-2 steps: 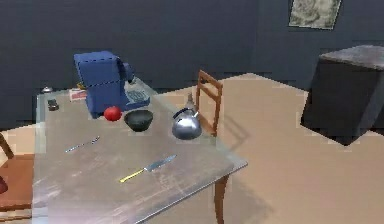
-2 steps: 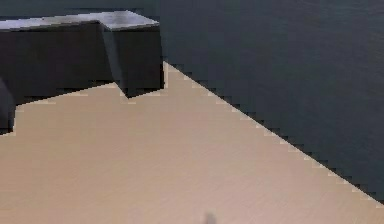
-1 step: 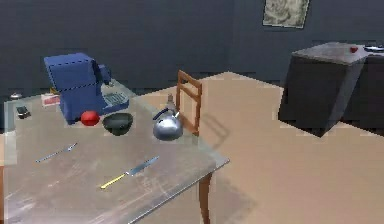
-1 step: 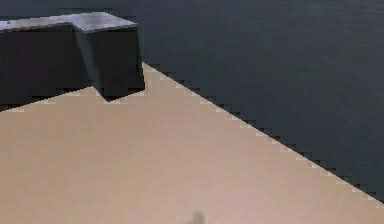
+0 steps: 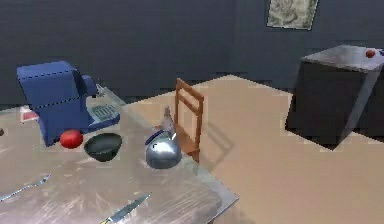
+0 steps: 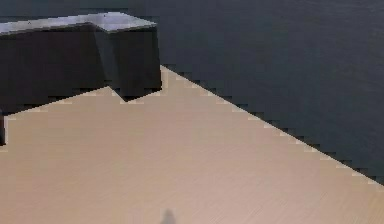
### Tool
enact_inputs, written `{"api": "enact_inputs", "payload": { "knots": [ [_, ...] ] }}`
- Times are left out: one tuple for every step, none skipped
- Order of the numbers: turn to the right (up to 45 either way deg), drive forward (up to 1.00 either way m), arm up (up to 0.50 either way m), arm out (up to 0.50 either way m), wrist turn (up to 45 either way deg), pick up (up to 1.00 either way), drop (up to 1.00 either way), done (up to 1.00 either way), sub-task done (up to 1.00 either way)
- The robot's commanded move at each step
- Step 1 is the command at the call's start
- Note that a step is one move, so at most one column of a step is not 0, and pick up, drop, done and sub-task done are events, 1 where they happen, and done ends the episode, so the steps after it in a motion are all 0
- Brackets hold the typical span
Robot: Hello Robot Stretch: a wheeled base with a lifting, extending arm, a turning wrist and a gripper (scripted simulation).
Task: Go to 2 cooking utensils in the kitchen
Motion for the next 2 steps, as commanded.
{"api": "enact_inputs", "payload": {
  "knots": [
    [0.0, 0.00, 0.00, 0.00, 0.0, 0.00, 0.00, 0.00, 1.00],
    [45.0, 0.00, 0.00, 0.00, 0.0, 0.00, 0.00, 0.00, 0.00]
  ]
}}
